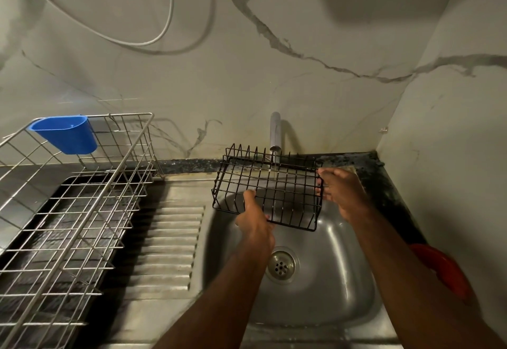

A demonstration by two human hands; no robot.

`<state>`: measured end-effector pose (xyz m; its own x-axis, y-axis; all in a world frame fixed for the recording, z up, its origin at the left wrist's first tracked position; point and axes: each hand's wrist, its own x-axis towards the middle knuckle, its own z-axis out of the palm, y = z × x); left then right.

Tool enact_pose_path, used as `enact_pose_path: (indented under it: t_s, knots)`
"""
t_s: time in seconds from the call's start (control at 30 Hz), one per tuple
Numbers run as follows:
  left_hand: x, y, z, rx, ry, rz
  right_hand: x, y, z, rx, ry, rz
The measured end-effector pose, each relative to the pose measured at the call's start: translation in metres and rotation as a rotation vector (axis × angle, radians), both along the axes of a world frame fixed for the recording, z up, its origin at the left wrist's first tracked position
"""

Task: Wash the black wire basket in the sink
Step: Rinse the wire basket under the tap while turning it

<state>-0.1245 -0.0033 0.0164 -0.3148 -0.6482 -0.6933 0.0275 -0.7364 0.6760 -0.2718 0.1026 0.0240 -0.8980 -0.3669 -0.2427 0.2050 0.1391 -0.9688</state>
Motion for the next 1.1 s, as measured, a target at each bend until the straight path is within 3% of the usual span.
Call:
enact_pose_path:
  t_s: [1.1]
  knots:
    - [-0.009, 0.009, 0.004, 0.017, 0.004, -0.131, 0.001, 0.025, 0.000, -0.002, -0.030, -0.075]
